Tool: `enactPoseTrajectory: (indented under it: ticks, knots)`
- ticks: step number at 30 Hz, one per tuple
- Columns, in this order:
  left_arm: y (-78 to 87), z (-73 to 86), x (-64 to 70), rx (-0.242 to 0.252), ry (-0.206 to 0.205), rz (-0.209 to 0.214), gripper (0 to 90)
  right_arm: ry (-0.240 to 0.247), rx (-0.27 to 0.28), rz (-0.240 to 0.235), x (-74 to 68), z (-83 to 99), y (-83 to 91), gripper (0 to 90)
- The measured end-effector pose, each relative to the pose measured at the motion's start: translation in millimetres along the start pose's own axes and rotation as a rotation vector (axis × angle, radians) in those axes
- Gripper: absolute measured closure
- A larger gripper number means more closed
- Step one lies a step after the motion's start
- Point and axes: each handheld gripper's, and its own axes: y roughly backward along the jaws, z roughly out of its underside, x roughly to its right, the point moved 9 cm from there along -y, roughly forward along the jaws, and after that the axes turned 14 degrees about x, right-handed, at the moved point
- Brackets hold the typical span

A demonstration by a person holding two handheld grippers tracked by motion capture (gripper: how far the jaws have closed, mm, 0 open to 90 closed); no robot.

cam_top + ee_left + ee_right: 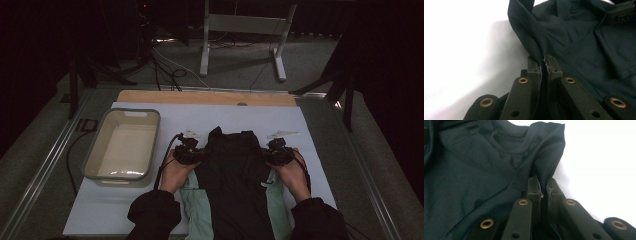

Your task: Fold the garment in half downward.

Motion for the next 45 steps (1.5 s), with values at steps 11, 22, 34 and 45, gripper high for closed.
enactPoseTrajectory:
  ticks: [11,22,34,45]
  knots:
    - [1.3,-33.4,1.4,0.081,-0.023,-0.027,85.7,0.003,0.095,0.027,10.0,-32.5,14.4,84.8]
    - [3.1,-58.1,3.4,0.145,-0.043,-0.082,86.1,0.059,0.179,0.074,12.2,-53.1,24.8,84.9]
    - [7.2,-62.3,11.7,0.168,-0.051,-0.076,85.9,0.086,0.212,0.065,5.4,-55.5,31.3,84.7]
    - [22.4,-54.1,32.2,0.192,-0.077,-0.028,85.8,0.105,0.248,0.037,-16.3,-44.4,50.8,84.6]
